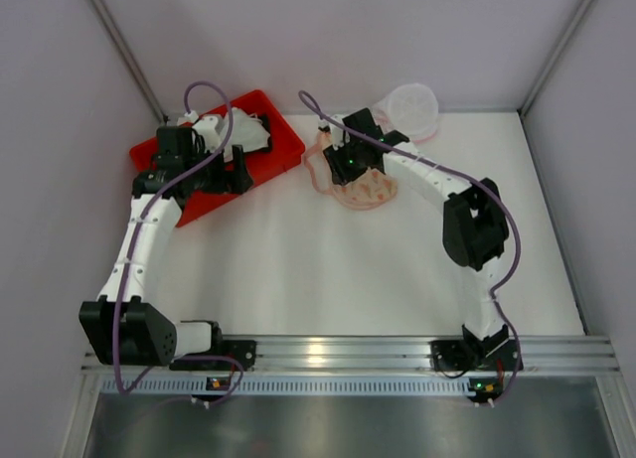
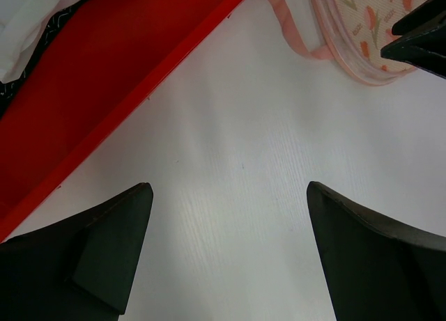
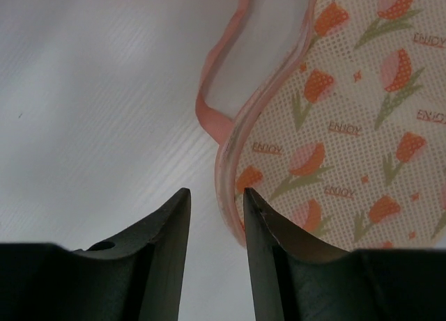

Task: Place the bra in the laundry bag and zip it closed
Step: Open the laundry bag at the center of the board.

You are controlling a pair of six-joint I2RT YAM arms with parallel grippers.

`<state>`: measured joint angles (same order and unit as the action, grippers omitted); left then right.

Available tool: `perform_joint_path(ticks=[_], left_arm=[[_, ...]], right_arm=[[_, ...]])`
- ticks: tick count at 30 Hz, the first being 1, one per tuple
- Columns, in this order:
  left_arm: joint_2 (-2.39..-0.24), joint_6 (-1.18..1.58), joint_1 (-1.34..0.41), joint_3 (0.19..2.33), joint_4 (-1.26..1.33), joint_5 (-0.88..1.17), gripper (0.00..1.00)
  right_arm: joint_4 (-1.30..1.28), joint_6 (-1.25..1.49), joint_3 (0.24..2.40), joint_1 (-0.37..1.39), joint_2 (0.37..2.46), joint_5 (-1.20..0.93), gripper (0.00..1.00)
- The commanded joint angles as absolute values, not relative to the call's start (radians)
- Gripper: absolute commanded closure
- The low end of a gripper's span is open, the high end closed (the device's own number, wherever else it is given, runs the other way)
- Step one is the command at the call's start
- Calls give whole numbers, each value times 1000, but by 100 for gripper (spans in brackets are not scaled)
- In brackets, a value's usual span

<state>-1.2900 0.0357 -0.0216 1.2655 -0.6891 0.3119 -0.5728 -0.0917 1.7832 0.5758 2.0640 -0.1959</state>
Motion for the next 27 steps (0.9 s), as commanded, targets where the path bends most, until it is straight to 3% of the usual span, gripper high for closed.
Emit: perform_joint_path(ticks=[1, 18, 20, 22, 27], left_arm=[[-1301, 37, -21, 1281, -684, 293, 2], [-1308, 29, -20, 1252, -684, 264, 2], [-1310, 31, -20, 1255, -683, 261, 2], [-1310, 31, -20, 1256, -684, 256, 2], [-1310, 34, -20, 1261, -684, 261, 2]], right_arm=[[-538, -74, 1871, 595, 2095, -144, 63], [-532, -94, 1928, 604, 2247, -61, 65], [-534, -69, 1896, 603, 2252, -61, 72], [-537, -31, 1862, 603, 2244, -99, 72], [-459, 132, 1642, 591, 2165, -225, 93]])
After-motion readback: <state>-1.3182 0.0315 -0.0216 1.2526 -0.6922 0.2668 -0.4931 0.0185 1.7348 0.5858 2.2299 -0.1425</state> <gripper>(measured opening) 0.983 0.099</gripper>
